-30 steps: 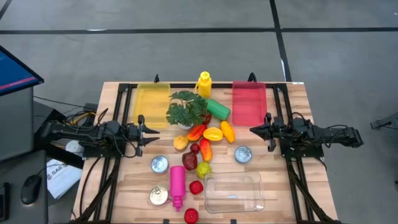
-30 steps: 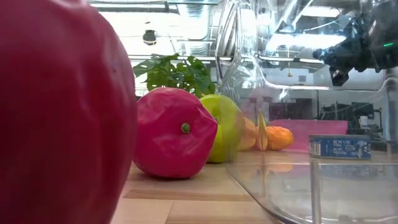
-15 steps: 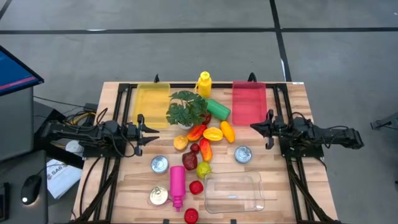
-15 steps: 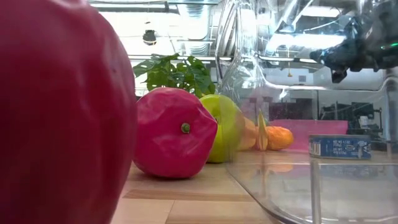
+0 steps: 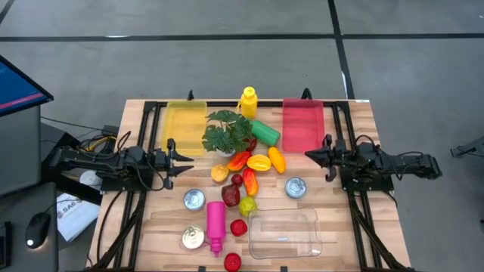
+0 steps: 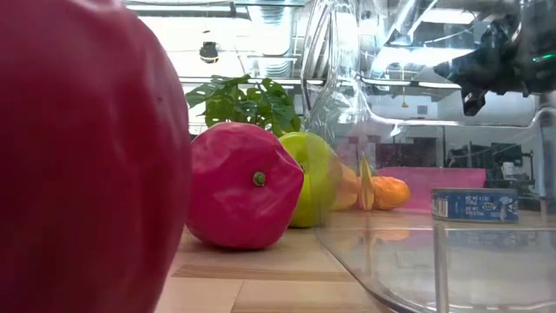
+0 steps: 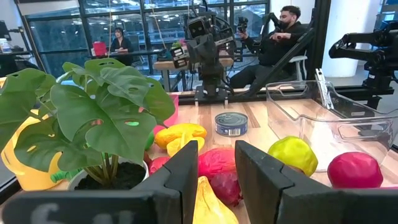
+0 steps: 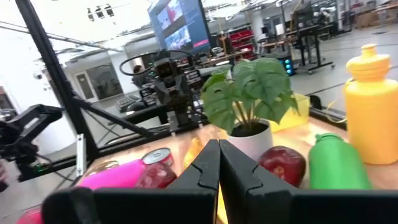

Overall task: Pick & Place Food Item
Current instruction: Put the yellow mango into the yellow bin

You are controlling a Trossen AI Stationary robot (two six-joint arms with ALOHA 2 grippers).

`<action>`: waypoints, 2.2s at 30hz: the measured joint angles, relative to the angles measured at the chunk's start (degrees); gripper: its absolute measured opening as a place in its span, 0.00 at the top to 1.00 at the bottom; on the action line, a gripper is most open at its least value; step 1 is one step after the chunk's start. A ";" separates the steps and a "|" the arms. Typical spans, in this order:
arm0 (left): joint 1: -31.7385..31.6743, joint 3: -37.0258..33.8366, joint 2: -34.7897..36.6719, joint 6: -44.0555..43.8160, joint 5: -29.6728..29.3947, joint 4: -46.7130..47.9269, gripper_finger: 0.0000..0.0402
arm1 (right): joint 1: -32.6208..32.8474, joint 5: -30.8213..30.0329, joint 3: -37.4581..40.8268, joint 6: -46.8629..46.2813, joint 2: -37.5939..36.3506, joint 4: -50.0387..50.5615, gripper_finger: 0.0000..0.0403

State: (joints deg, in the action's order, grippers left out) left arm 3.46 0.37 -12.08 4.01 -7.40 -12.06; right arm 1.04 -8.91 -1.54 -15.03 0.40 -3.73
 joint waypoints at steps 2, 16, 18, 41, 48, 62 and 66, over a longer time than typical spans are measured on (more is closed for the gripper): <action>0.00 -0.01 0.00 0.00 0.00 -0.56 0.76 | 1.08 0.02 0.00 -0.02 0.00 0.01 1.00; 0.00 -0.01 0.02 -1.42 -0.02 -2.57 0.76 | 3.50 -0.04 0.00 10.36 0.00 0.02 1.00; 0.00 -0.01 0.02 -1.47 -0.02 -2.61 0.76 | 3.50 -0.04 0.00 10.37 0.00 0.02 1.00; 0.00 0.00 0.02 -2.36 -0.04 -10.01 0.76 | 0.28 -0.16 -0.02 13.57 -0.02 -6.10 1.00; 0.00 0.01 0.00 -2.75 -0.02 -10.25 0.76 | 0.29 -0.17 -0.02 13.57 -0.02 -5.90 1.00; 0.00 0.02 0.02 3.06 -0.04 -12.47 0.76 | 0.31 -0.17 -0.04 18.69 -0.02 -6.21 1.00; 0.00 0.00 0.01 4.53 -0.04 -12.47 0.76 | 0.33 -0.42 -0.04 20.55 -0.02 -6.21 1.00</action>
State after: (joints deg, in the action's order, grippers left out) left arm 3.46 0.36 -12.07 8.54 -7.44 -24.53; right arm 1.37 -9.32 -1.58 5.52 0.38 -9.93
